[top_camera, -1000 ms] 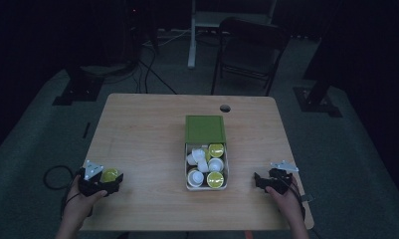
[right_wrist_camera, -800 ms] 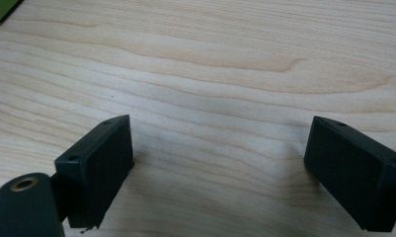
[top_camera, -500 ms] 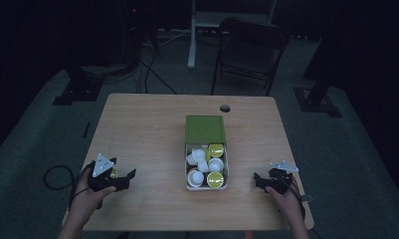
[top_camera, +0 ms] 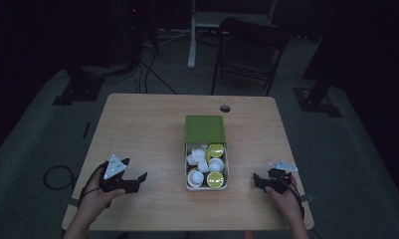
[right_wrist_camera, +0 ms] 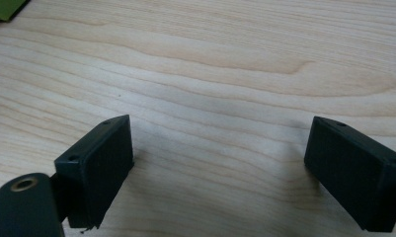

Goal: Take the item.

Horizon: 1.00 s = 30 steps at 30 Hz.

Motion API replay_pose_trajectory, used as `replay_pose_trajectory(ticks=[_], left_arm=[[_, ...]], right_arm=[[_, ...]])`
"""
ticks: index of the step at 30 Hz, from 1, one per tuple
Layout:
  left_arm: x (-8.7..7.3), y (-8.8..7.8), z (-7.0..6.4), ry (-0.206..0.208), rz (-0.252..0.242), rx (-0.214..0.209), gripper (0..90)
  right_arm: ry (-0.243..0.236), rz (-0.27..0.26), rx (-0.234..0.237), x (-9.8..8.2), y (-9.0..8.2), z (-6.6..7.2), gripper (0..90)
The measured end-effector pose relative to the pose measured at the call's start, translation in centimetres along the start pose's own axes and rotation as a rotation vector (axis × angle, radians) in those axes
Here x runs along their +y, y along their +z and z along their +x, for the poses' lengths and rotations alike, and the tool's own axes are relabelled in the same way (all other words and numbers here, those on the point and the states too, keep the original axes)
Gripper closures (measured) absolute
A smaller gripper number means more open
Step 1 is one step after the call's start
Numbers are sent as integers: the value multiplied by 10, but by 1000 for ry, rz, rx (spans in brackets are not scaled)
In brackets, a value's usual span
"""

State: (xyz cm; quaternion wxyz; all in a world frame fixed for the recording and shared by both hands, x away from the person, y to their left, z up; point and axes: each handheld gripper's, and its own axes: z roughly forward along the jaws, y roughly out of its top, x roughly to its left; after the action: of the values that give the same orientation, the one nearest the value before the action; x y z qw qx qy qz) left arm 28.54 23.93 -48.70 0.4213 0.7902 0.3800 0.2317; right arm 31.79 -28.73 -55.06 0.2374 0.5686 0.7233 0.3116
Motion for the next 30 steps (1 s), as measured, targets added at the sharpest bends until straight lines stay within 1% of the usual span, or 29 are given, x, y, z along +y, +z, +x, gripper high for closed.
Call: replay_pose_trajectory(ticks=[2, 3, 4, 6, 7, 10, 12, 14, 16, 18, 23, 27, 30], left_arm=[[-1, 3, -3, 6, 0, -18, 150], [-1, 4, -4, 3, -5, -31, 150], [-2, 5, -6, 10, -9, -50, 150], [-4, 9, -10, 43, -10, -73, 150], [-4, 10, -13, 53, -10, -87, 150], [-5, 15, -19, 44, -7, -150, 150], [-5, 18, -24, 69, 3, -175, 153], [-5, 21, -28, 107, 19, -183, 155], [-6, 25, -32, 131, 25, -182, 155], [-9, 29, -34, 142, 26, -184, 154], [-15, 37, -39, 213, 65, -200, 146], [-19, 40, -39, 240, 103, -219, 146], [-21, 43, -39, 254, 125, -221, 146]], right_arm=[[1, -1, -1, 1, 1, 1, 110], [-1, -2, -2, 1, 1, 2, 110], [-1, -2, -2, 1, 1, 2, 110], [0, -2, -2, 1, 1, 2, 110], [0, -2, -2, 1, 1, 2, 110], [0, -2, -2, 1, 1, 2, 110], [0, -1, -2, 1, 1, 2, 110], [0, -1, -2, 1, 1, 2, 110], [0, -1, -2, 1, 1, 2, 110], [0, -1, -2, 1, 1, 2, 110], [0, -1, -1, 1, 1, 2, 110], [0, -1, -1, 1, 1, 2, 110], [0, -1, -1, 1, 1, 2, 110]])
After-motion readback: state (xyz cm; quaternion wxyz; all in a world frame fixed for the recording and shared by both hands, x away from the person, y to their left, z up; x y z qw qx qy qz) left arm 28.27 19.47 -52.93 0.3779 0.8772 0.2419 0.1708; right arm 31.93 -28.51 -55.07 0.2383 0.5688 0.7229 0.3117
